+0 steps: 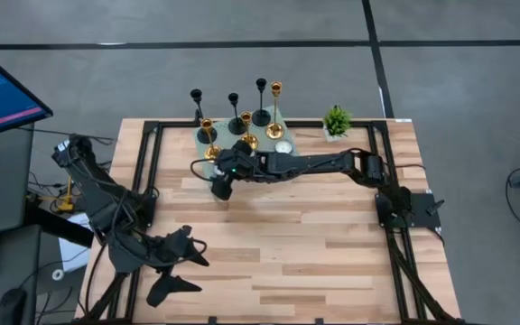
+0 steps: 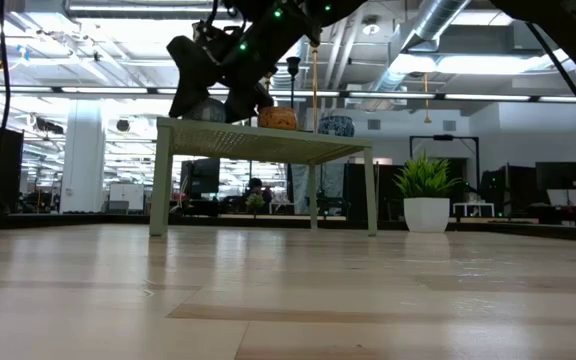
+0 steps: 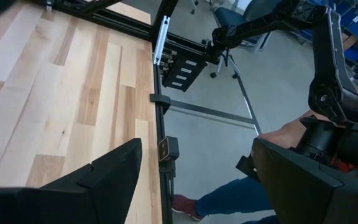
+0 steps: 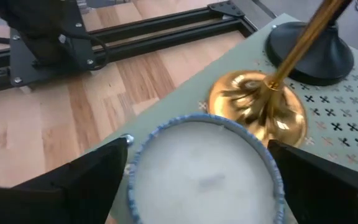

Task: Pick & Place candle stick holders
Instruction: Put the blue scented candle on the shelf, then return to Home Position

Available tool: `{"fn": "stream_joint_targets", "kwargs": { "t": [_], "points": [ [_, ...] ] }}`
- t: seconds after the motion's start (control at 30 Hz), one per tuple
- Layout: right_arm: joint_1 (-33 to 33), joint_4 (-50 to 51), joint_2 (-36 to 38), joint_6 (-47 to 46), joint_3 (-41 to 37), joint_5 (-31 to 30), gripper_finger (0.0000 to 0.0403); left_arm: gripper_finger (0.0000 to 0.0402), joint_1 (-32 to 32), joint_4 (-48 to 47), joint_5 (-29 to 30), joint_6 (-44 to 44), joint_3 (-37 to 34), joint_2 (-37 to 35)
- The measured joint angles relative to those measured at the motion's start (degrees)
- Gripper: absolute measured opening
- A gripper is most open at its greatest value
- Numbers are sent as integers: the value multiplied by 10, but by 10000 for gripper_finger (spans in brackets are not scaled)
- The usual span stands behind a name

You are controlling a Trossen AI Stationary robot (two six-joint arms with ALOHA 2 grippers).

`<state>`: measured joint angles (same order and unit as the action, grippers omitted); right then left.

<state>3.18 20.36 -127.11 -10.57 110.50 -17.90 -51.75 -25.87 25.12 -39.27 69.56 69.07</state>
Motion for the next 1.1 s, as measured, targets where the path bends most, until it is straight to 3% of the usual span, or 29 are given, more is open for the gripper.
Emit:
{"fn": "stream_joint_targets", "kwargs": {
  "t": [0.4,0.83,0.97,1.1],
  "points": [
    [0,61,1,15,57,-3,381,307,0,-5,1,-3,0,-26],
    [-38,325,2,69,246,-3,381,307,0,0,22,0,0,-54],
    [-62,376,58,82,229,-1,381,307,0,19,31,13,0,-86],
    [-90,425,132,98,229,-28,381,307,0,68,51,108,0,-123]
  ]
}}
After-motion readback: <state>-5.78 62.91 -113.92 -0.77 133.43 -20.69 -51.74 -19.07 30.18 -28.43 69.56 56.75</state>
